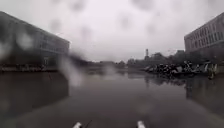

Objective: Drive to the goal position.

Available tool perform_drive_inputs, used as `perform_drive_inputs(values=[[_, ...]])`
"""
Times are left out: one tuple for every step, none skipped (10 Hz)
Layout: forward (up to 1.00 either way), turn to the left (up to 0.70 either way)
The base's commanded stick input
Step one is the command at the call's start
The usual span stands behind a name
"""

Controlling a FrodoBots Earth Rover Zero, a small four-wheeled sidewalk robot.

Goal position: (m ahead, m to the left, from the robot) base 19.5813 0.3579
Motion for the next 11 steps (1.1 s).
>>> perform_drive_inputs(values=[[0.7,0.01],[0.7,0.01],[0.7,0.01],[0.7,0.01],[0.7,0.01],[0.7,0.01],[0.7,0.01],[0.7,0.01],[0.7,0.01],[0.7,0.01],[0.7,0.01]])
